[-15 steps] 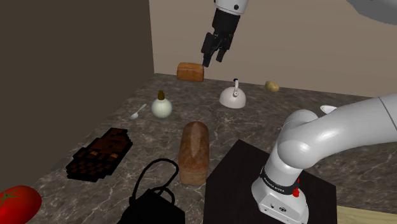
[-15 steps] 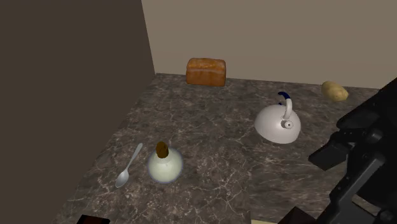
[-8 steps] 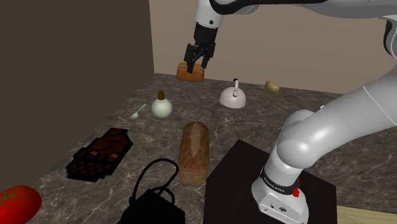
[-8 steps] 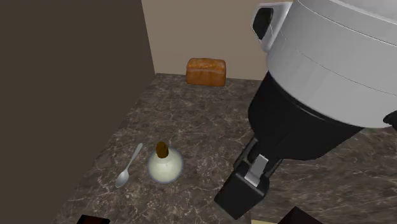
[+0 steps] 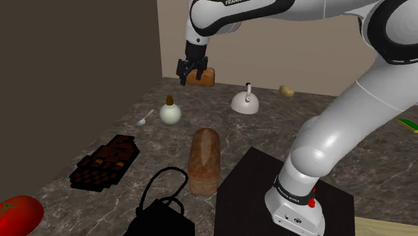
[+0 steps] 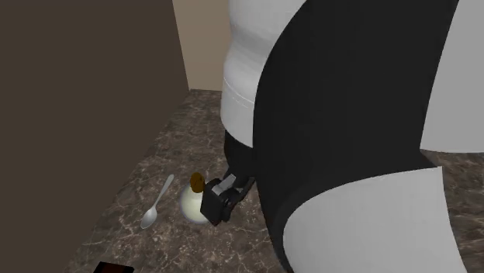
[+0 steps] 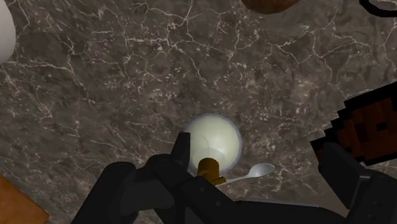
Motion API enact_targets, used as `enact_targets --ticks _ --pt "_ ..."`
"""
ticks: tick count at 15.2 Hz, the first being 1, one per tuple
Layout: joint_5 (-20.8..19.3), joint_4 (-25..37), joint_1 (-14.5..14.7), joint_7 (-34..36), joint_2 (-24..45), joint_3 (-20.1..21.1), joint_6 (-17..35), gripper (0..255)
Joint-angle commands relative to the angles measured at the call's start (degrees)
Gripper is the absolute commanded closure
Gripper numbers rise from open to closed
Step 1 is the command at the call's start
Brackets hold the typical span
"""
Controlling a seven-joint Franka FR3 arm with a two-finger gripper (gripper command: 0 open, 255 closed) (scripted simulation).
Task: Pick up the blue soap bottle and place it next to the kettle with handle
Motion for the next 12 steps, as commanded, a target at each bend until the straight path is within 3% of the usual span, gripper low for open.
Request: enact_targets --ticks 1,12 --pt "-0.32 2.87 -0.43 -0.07 4.89 -0.28 1.72 0" --pt "-1.64 20.05 -1.36 1.50 29.09 -0.96 6.83 0"
